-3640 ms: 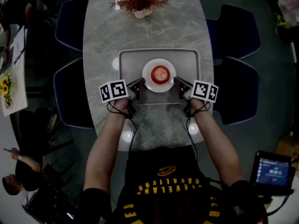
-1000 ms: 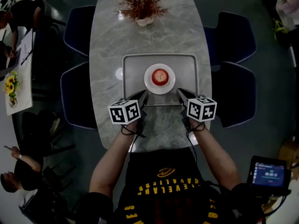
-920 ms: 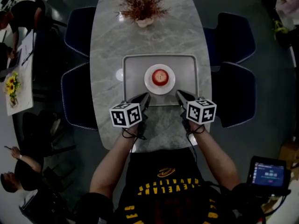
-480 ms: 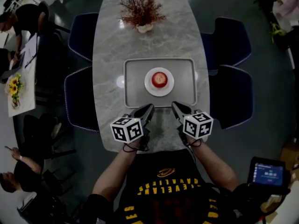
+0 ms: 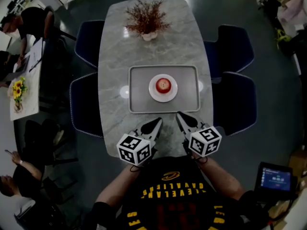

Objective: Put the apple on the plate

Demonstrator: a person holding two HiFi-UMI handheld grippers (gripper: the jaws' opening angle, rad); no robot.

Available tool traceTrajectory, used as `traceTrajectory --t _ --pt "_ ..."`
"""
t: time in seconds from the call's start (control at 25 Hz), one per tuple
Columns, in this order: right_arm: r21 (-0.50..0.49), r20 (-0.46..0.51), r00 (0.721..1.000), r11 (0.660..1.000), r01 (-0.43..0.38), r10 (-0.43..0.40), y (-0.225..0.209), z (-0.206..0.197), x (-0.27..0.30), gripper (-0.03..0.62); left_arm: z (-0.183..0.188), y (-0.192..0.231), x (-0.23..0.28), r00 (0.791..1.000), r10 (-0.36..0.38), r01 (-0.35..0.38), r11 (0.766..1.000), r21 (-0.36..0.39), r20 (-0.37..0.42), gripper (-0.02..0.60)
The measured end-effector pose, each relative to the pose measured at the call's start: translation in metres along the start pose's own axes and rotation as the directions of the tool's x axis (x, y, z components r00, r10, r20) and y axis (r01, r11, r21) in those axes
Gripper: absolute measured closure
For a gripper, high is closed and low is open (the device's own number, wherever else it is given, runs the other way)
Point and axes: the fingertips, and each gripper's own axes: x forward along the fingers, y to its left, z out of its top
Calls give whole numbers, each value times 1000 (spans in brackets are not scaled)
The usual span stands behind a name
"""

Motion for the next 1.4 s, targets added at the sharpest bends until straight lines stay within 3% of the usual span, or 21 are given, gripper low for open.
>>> traceTrajectory --t 0.12,0.4,0.72,1.4 --pt "-27 43 999 1000 -10 11 10 10 -9 588 13 -12 -5 999 9 -11 999 51 39 580" --pt "-65 104 993 997 -52 58 38 10 -17 588 19 -31 -8 997 -22 18 998 63 72 580" --pt "-177 166 983 983 -44 74 48 33 -20 588 37 -47 -12 992 -38 14 981 194 121 580" --pt "-235 181 980 971 -40 85 58 42 -26 589 36 -53 -12 992 -52 29 980 198 113 580"
